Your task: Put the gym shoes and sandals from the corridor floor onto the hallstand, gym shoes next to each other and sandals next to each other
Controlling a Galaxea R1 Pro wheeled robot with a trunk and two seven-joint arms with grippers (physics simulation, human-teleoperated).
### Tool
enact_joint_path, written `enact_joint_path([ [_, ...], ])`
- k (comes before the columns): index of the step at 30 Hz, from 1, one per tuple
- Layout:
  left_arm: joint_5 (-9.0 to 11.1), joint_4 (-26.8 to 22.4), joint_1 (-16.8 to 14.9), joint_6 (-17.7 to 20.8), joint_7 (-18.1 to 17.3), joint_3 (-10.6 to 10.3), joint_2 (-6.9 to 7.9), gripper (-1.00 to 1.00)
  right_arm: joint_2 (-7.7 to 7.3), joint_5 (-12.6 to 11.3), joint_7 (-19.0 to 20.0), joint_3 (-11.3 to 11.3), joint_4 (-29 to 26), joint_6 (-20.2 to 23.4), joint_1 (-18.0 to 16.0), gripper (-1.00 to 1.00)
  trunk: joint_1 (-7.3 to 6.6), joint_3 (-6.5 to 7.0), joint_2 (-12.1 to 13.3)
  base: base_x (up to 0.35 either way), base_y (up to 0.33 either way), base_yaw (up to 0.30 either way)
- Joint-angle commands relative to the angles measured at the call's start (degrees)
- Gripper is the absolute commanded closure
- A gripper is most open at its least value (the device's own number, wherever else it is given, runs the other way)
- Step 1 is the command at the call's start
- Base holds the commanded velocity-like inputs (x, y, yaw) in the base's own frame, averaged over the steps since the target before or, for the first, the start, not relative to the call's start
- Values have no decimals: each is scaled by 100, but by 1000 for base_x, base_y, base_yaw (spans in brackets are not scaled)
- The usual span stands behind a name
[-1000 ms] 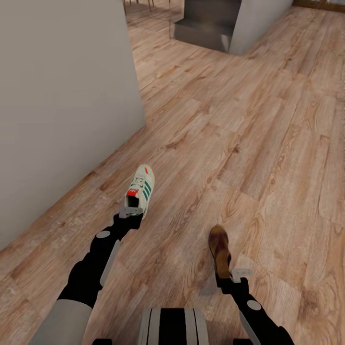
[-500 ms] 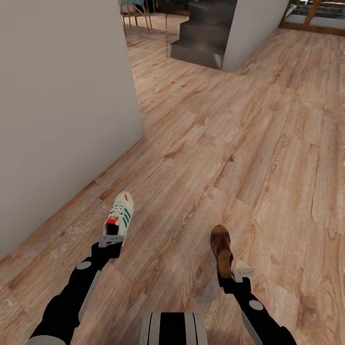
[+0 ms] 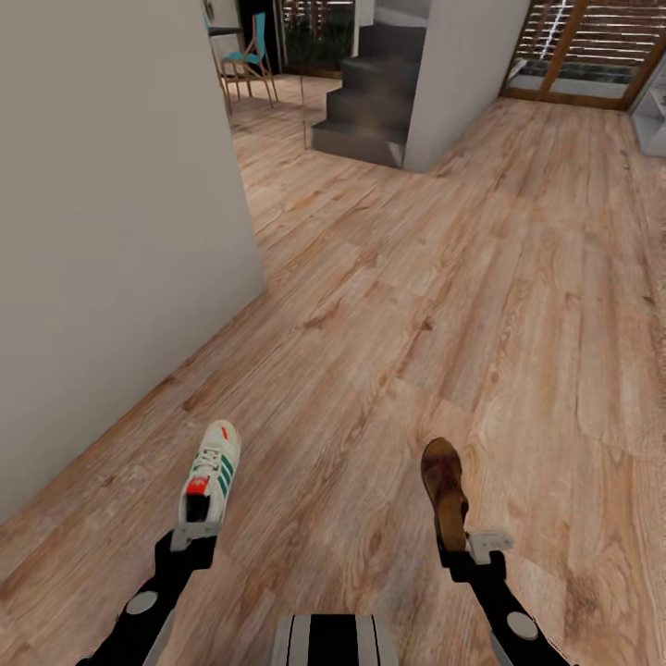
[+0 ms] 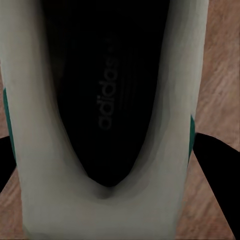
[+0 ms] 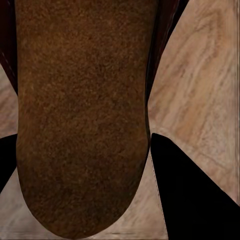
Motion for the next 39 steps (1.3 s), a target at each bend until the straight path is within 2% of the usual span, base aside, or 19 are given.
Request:
enact_joint_path([
  [1, -6, 47, 45, -108, 44, 1, -1, 100, -7, -36, -19, 30, 3, -57, 46, 100, -3, 30, 0, 0, 0, -106],
  [6, 9, 318, 471, -803, 359, 2, -4, 100, -9, -40, -12, 32, -5, -334, 411, 100, -16, 184, 7, 0, 0, -103],
  [10, 28, 631, 704, -1264, 442, 2, -3, 100, -9, -40, -4, 37, -3, -663, 675, 100, -27, 307, 13, 0, 0, -96],
  [11, 71, 1020, 768, -1495, 463, 12, -3, 100, -8, -40, -2, 38, 12, -804, 844, 100, -29, 338, 14, 0, 0, -90],
  [13, 146, 1383, 786, -1713, 467, 71, -3, 100, -5, -44, -2, 38, 74, -846, 960, 100, -34, 400, 17, 0, 0, -86],
  [14, 232, 1841, 795, -2128, 465, 202, -3, 100, 13, -53, -3, 38, 246, -881, 1032, 100, -37, 431, 18, 0, 0, -29],
  [16, 251, 2032, 797, -2360, 465, 270, -1, 100, 32, -56, -6, 38, 328, -891, 1049, 100, -42, 493, 21, 0, 0, -19],
  [17, 268, 2277, 806, -2645, 461, 373, 5, 100, 40, -58, -10, 38, 442, -901, 1065, 100, -45, 524, 22, 0, 0, -2],
  [18, 281, 2470, 807, -2687, 455, 380, -7, 100, 44, -60, -16, 38, 511, -901, 1066, 100, -47, 555, 23, 0, 0, 0],
  [21, 280, 2553, 807, -2737, 449, 374, -16, 100, 56, -66, -18, 36, 593, -902, 1066, 100, -55, 648, 27, 0, 0, 0],
  [35, 271, 2593, 808, -2769, 445, 360, -21, 100, 61, -65, -19, 38, 662, -1161, 1067, 100, -91, 1081, 46, 0, 0, 0],
  [39, 271, 2597, 808, -2769, 446, 366, -16, 100, 61, -60, -19, 38, 668, -1164, 1067, 100, -179, 1188, 206, 0, 0, 0],
])
